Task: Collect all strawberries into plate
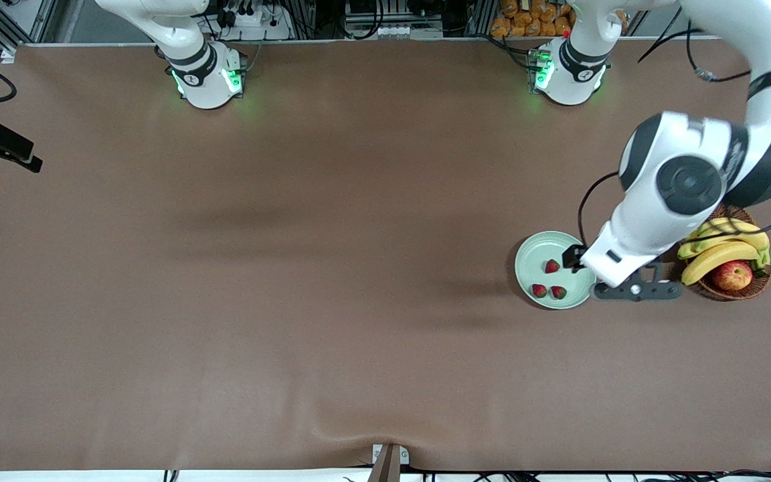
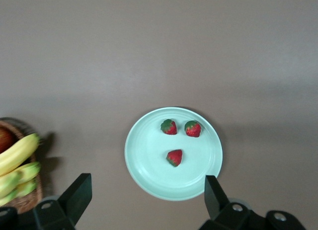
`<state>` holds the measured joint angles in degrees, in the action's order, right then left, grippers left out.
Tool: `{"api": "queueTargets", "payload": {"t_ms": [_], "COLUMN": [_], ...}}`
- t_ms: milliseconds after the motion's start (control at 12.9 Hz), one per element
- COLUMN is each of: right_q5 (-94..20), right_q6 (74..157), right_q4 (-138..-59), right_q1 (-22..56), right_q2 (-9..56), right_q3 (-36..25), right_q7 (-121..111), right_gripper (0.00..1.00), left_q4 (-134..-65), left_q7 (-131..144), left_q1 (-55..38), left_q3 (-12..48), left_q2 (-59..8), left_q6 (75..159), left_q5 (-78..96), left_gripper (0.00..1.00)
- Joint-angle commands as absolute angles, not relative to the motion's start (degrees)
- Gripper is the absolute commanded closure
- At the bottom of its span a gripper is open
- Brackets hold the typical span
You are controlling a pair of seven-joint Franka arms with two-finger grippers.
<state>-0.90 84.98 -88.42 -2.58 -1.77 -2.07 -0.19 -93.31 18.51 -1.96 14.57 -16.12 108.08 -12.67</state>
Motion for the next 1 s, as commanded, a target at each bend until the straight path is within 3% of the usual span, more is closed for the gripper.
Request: {"api": "queueTargets", "payload": {"t_ms": [0,386,928], "right_q5": [-0.97,-0.97,-0.97], "right_q6": [84.20,84.20,84.20], "right_q4": [-87.54,-87.54,-87.45], "right_q1": [-3.25,-2.99,-2.99], "right_q2": [-1.67,-1.41,-1.32], "right_q3": [-1.58,-1.58,-1.58], "right_q7": [0.79,0.88,0.97], "right_gripper": [0.00,0.00,0.00], "left_q4": [-93.61,-86.23,-89.55], "left_q7": [17.76,14.86,4.92], "left_q1": [0.78,3.68,2.55], "left_q3": [14.59,13.97,7.38], "left_q2": [-8.20,-4.57,2.97], "left_q6": [101.19,87.83,84.99], "left_q5": [-8.20,-2.83,1.67], "left_gripper": [0.00,0.00,0.00]}}
